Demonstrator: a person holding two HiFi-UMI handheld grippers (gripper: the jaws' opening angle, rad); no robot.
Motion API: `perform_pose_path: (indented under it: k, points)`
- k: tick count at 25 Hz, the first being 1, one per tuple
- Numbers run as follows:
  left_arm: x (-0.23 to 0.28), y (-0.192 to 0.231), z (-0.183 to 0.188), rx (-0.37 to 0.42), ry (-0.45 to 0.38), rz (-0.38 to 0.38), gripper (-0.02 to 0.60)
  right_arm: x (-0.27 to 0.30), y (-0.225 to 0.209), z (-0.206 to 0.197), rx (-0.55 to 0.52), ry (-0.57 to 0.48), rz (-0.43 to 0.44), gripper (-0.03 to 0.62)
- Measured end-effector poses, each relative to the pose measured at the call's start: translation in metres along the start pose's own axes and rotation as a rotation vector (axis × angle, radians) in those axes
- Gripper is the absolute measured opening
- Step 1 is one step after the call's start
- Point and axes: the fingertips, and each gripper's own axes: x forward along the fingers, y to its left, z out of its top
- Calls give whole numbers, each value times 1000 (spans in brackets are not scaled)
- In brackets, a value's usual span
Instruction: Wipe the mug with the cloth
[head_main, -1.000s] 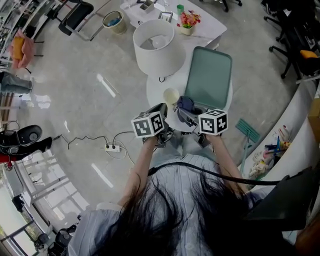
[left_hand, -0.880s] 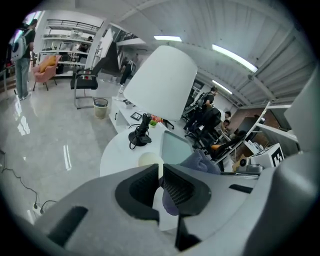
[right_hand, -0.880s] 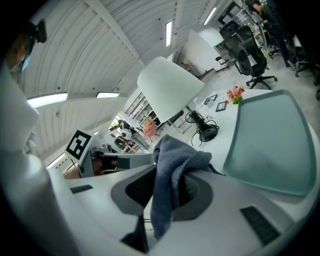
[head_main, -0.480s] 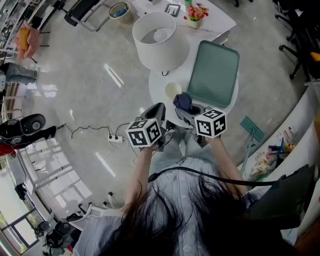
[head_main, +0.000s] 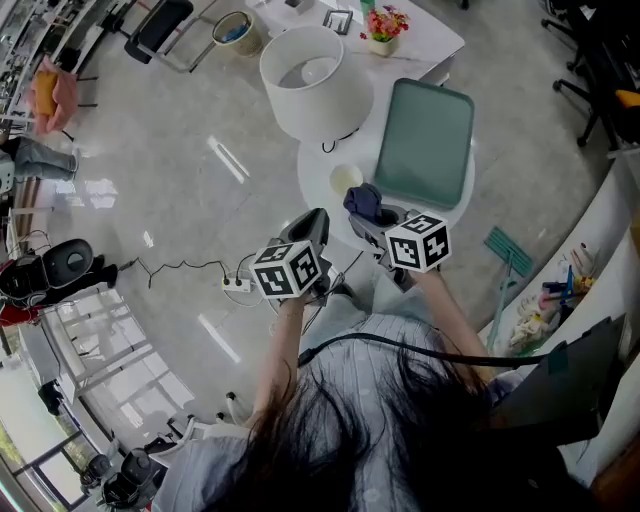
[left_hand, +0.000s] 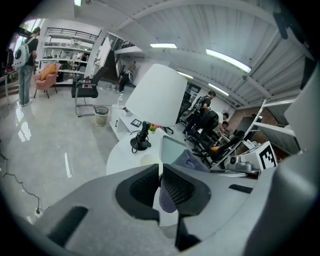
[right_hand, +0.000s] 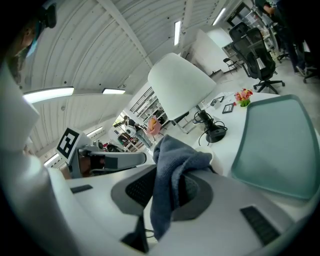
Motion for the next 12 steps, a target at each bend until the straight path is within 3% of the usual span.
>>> perform_pose_path:
  k: [6, 12]
  points:
    - [-22, 2, -2, 68, -19, -21, 38, -4, 16, -4, 12, -36, -16, 83]
    - [-68, 19, -25, 111, -34, -37, 37, 0, 61, -28, 6, -71, -28, 81]
